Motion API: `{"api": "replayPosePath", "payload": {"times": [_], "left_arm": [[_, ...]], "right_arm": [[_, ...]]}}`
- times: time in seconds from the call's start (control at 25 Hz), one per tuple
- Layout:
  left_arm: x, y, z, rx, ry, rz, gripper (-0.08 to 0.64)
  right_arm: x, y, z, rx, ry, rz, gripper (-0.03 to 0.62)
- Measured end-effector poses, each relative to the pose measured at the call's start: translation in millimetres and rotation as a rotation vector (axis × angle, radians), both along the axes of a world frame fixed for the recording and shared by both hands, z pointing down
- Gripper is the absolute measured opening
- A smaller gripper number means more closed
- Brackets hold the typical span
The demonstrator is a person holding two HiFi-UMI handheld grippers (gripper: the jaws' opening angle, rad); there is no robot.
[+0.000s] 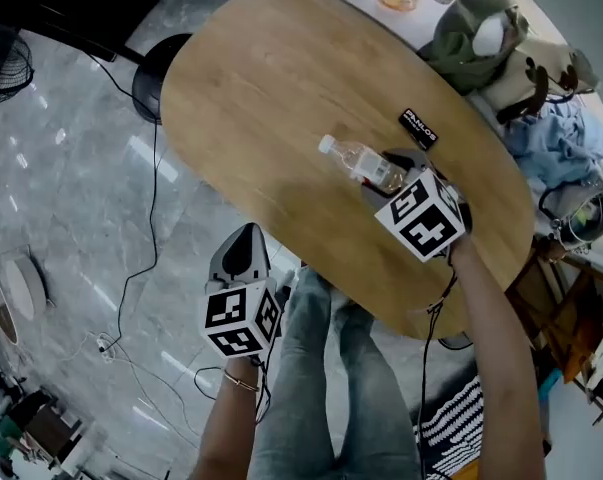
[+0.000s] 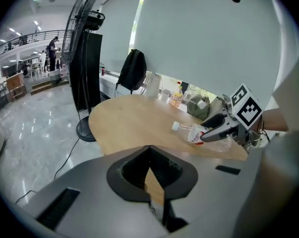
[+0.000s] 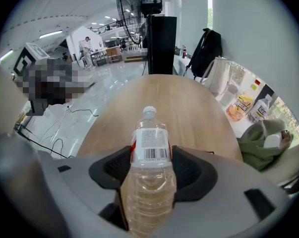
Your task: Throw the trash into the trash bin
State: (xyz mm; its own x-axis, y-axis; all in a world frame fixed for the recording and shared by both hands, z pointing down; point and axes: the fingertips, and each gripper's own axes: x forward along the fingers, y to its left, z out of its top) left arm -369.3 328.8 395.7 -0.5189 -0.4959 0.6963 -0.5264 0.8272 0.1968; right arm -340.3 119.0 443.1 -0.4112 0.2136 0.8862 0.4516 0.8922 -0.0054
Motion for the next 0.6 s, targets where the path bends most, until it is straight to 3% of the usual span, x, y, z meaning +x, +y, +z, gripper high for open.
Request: {"api": "replayPosePath", "payload": {"times": [0.28, 0.6], "left_arm": [[12.6, -61.0, -6.3, 0.004, -0.005, 0.169, 0.012], [53.1, -140.6, -11.0, 0.006, -0.007, 0.384, 0.012]], "right_arm": [[42.4, -45.1, -19.0, -0.036, -0.03, 0.178, 0.261], [123.6, -101.4, -35.9, -0.053, -0.062, 0.41, 0.261]]}}
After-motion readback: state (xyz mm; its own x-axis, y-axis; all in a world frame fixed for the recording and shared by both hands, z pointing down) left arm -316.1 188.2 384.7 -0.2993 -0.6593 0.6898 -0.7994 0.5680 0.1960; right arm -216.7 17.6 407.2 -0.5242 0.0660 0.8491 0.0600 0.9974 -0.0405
